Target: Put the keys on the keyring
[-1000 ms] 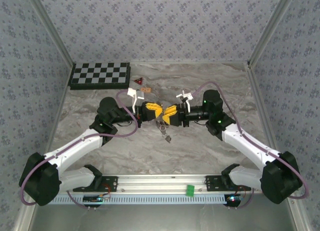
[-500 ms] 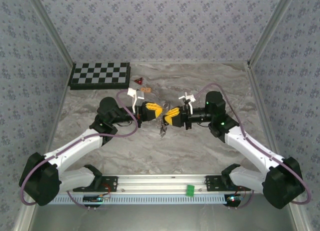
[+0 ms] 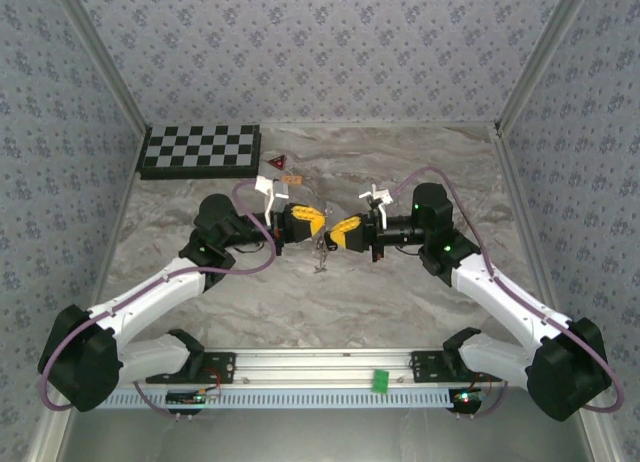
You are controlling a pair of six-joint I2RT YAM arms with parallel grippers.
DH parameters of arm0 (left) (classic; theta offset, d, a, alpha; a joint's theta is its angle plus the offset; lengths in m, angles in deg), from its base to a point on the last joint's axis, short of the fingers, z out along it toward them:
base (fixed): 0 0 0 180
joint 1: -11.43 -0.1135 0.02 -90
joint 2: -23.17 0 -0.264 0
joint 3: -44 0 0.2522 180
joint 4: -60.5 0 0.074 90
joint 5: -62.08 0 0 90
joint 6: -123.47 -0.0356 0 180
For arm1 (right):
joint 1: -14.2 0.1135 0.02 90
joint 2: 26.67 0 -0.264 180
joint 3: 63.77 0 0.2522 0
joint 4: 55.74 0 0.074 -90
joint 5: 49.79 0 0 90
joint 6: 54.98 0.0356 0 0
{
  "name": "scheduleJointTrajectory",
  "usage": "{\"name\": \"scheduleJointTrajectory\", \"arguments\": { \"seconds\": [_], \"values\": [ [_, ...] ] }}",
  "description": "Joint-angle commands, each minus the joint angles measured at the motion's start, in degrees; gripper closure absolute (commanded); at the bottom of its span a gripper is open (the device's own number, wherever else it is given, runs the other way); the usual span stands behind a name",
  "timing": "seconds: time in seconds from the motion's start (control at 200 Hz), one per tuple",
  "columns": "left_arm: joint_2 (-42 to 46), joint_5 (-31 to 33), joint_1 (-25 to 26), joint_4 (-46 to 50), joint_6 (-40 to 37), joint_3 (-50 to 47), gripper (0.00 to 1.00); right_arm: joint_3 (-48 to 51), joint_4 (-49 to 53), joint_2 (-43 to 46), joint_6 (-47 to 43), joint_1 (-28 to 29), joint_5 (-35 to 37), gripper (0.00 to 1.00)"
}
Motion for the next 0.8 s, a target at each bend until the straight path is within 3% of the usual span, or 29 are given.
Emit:
{"name": "scheduleJointTrajectory", "arguments": {
  "seconds": [0.0, 0.255, 0.795],
  "values": [
    [1.2, -0.8, 0.2, -1.8, -0.3, 2.5, 1.0, -1.6, 3.9, 0.8, -2.5, 0.3, 2.3, 1.0],
    [1.5, -1.1, 0.2, 0.6, -1.9, 2.5, 1.0, -6.1, 14.4, 2.4, -8.7, -0.1, 4.1, 1.0],
    [0.8, -3.2, 0.4, 4.0, -4.2, 3.3, 1.0, -13.0, 26.0, 1.8, -15.0, -1.6, 5.9, 1.0]
  ]
}}
